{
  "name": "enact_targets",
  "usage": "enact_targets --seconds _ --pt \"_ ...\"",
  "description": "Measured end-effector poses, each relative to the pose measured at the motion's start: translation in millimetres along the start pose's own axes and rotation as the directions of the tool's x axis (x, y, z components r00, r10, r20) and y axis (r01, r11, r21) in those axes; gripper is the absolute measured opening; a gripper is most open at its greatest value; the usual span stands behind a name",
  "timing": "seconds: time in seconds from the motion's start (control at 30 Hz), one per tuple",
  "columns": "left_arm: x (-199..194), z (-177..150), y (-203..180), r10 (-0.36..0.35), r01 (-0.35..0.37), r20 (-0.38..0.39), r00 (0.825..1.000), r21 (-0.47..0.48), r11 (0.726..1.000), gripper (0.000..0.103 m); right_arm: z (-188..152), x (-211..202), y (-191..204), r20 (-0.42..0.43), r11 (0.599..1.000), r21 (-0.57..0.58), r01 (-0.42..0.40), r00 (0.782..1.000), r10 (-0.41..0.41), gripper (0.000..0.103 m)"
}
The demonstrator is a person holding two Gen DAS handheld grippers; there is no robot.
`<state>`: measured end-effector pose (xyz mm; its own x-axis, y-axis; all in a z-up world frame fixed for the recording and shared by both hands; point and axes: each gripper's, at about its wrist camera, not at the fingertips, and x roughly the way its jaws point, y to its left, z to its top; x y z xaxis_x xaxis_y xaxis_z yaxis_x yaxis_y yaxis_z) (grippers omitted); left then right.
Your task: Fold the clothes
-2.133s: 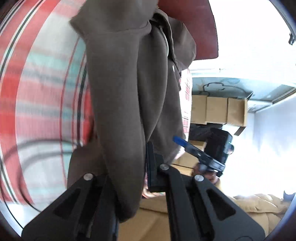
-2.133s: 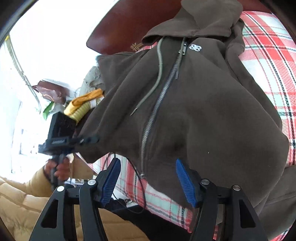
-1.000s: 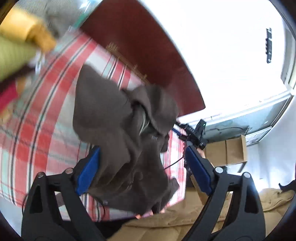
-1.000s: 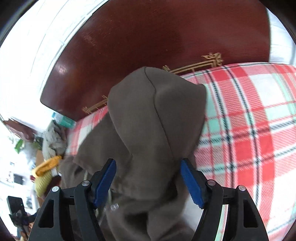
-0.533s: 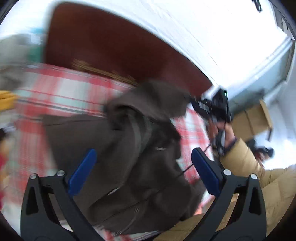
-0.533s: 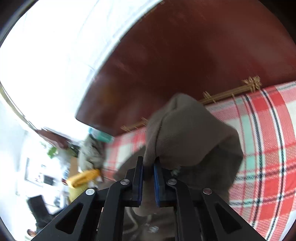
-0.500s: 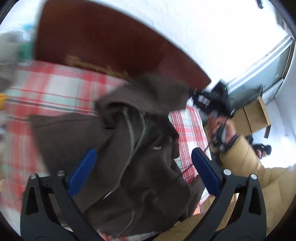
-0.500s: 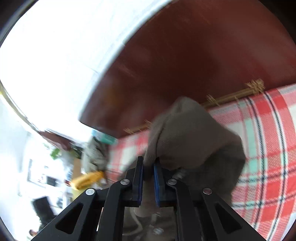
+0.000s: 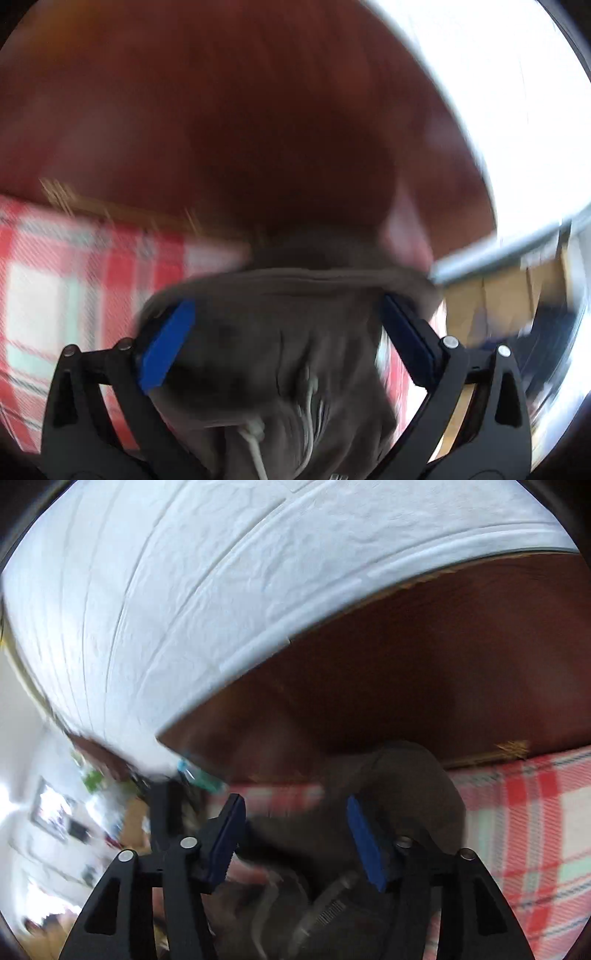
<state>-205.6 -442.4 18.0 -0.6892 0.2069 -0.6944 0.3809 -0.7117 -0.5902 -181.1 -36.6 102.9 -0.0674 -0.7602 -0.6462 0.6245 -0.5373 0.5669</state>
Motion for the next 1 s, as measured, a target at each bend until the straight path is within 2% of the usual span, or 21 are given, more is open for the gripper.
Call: enact_targets --seconds 0.03,0.1,0.17,0.3,0.37,0.4,0.47,0.5,0.57,0.63,0.73,0.8,0.83,0.87,0.9,0.93,1.0 --pt "-11 7 3 0.006 -0.006 0.03 1.0 -0.007 1.0 0.1 -20 -11 -5 -0.02 0.999 -0.034 0.036 0.999 -0.036 0.065" --pt "-30 6 8 0.035 -0.035 0.036 0.999 0.004 0.999 0.1 -72 -34 -22 -0.082 0.992 -0.065 0.111 0.99 -0.116 0.067" --pt "-41 -9 8 0.019 -0.019 -0.011 1.0 0.051 0.999 0.1 -126 -58 -42 -0.128 0.979 -0.015 0.202 0.971 -0.202 0.067" --pt "-56 -70 -12 -0.062 0.089 -0.154 0.986 0.168 0.982 0.1 -198 -92 -55 -0.145 0.949 0.16 0.271 0.958 -0.249 0.067" --pt "-56 -109 -36 -0.098 0.158 -0.24 0.966 0.244 0.957 0.1 -234 -110 -61 -0.156 0.921 0.245 0.303 0.95 -0.271 0.067" --pt "-50 -128 -48 -0.116 0.196 -0.291 0.95 0.266 0.944 0.1 -252 -118 -65 -0.162 0.904 0.287 0.318 0.946 -0.281 0.067" --pt "-37 -164 -74 -0.145 0.275 -0.395 0.907 0.298 0.914 0.1 -288 -136 -71 -0.176 0.863 0.369 0.346 0.937 -0.301 0.068" --pt "-29 -182 -89 -0.145 0.311 -0.445 0.884 0.327 0.893 0.1 -306 -145 -74 -0.184 0.839 0.408 0.36 0.933 -0.31 0.072" --pt "-18 -209 -116 -0.119 0.343 -0.501 0.857 0.383 0.858 0.1 -342 -162 -81 -0.2 0.786 0.484 0.384 0.923 -0.328 0.075" --pt "-1 -226 -138 -0.074 0.345 -0.536 0.841 0.426 0.836 0.1 -378 -179 -87 -0.219 0.726 0.555 0.406 0.914 -0.343 0.075" --pt "27 -239 -161 -0.025 0.338 -0.559 0.829 0.466 0.818 0.1 -398 -164 -82 -0.184 0.721 0.593 0.359 0.932 -0.313 0.075" --pt "40 -243 -171 -0.002 0.329 -0.568 0.823 0.473 0.817 0.1 -399 -152 -82 -0.169 0.724 0.591 0.356 0.932 -0.321 0.075" --pt "45 -244 -172 0.008 0.32 -0.57 0.821 0.473 0.821 0.1 -397 -146 -81 -0.165 0.723 0.584 0.37 0.926 -0.341 0.072" --pt "50 -243 -173 0.019 0.314 -0.572 0.82 0.476 0.821 0.1 -395 -141 -81 -0.162 0.721 0.577 0.384 0.919 -0.36 0.059" --pt "53 -242 -175 0.025 0.306 -0.572 0.82 0.476 0.825 0.1 -393 -144 -82 -0.14 0.726 0.579 0.37 0.923 -0.359 0.022" --pt "55 -241 -179 0.031 0.298 -0.57 0.821 0.474 0.829 0.1 -390 -151 -84 -0.107 0.736 0.586 0.34 0.932 -0.346 0.007" --pt "55 -238 -181 0.035 0.295 -0.569 0.822 0.476 0.829 0.1 -379 -172 -88 -0.032 0.752 0.592 0.291 0.941 -0.338 0.006"
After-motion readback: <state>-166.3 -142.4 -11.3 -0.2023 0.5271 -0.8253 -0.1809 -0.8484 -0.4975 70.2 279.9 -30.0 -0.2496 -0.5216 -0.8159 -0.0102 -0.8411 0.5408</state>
